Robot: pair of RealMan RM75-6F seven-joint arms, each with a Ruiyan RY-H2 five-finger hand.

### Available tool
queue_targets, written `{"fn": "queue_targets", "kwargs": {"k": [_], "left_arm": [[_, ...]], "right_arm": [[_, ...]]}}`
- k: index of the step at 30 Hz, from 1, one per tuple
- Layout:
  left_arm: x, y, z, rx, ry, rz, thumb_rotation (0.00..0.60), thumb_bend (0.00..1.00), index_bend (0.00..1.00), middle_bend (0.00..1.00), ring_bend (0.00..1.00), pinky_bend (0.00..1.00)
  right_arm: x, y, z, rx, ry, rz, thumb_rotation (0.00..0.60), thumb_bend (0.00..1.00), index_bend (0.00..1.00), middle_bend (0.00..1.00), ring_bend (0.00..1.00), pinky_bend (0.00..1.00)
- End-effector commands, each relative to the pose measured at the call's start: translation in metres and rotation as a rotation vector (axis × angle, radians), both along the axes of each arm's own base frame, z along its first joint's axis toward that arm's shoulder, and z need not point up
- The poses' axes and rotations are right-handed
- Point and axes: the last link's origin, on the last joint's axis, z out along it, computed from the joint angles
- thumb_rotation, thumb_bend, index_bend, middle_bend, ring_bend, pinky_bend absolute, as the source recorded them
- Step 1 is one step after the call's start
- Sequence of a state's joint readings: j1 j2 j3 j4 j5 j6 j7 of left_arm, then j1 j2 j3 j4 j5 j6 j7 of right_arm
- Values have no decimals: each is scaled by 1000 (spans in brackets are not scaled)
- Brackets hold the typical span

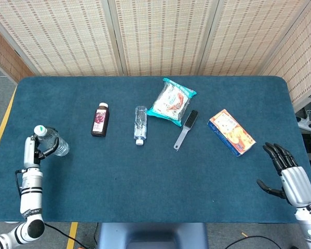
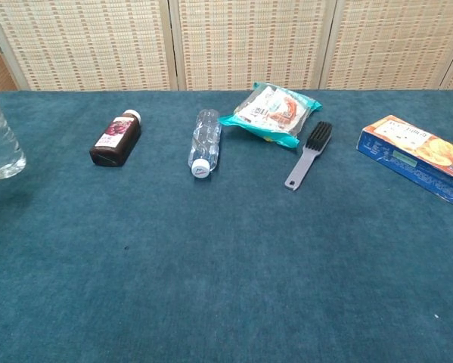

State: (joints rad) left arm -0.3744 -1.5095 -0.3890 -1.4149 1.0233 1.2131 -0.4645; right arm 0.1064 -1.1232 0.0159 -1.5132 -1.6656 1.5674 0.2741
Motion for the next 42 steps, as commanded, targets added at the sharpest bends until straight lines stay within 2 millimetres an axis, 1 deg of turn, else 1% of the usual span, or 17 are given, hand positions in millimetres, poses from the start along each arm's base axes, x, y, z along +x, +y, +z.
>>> {"fn": "queue_targets", "kwargs": {"k": [1,4,6,7,10,14,16,18,21,25,29,32,34,36,39,42], "left_arm": [[-10,-1,-12,12,445,63,600,595,624,636,466,302],[1,-3,-16,-6,300,34,600,597,625,637,466,304],[13,-4,-19,-36,101,8,600,598,625,637,466,305],[19,-6,-19,-56,-27,-8,600,598,624,637,466,305],[34,-8,-14,-98,-296,-56,600,597,625,637,466,305],[46,-11,-7,-111,-506,-127,600,597,623,635,464,305],[49,-13,-3,-115,-570,-152,600,598,623,635,464,305],[48,-14,-2,-122,-578,-160,600,599,623,635,464,305],[41,-14,-1,-114,-516,-150,600,598,623,635,464,306],[23,-13,-6,-93,-348,-82,600,598,623,635,463,308],[-1,-13,-16,-63,-125,22,600,597,624,635,464,313],[-9,-10,-18,-33,-40,64,600,597,624,635,464,316],[-6,-6,-15,-11,-50,61,600,598,624,635,464,317],[1,-1,-6,12,-65,36,600,598,624,636,464,318],[15,7,12,43,-78,-18,600,598,624,635,464,318],[30,15,31,74,-139,-60,600,597,625,635,464,318]], "right_arm": [[0,0,0,0,0,0,600,137,1,34,0,101],[0,0,0,0,-1,2,600,137,1,34,0,101],[0,0,0,0,-1,1,600,137,1,34,0,101],[0,1,1,0,-1,1,600,138,1,34,0,101],[0,1,1,1,-1,1,600,137,1,34,0,101],[0,0,0,4,-1,0,600,137,1,34,0,101],[0,0,0,6,-1,-1,600,137,1,34,0,101],[0,1,0,8,-1,-2,600,138,1,34,0,101],[0,1,0,10,-1,-1,600,137,1,34,0,101],[0,1,0,13,0,-2,600,138,1,34,0,101],[0,1,-1,17,2,-4,600,137,1,34,0,101],[0,1,-1,19,3,-5,600,137,1,34,0,101],[0,1,-2,20,3,-6,600,137,1,34,0,101],[0,0,-1,20,4,-7,600,137,1,34,0,101],[0,0,-1,21,3,-7,600,137,1,34,0,101],[0,0,-1,21,3,-7,600,138,1,34,0,101]]}}
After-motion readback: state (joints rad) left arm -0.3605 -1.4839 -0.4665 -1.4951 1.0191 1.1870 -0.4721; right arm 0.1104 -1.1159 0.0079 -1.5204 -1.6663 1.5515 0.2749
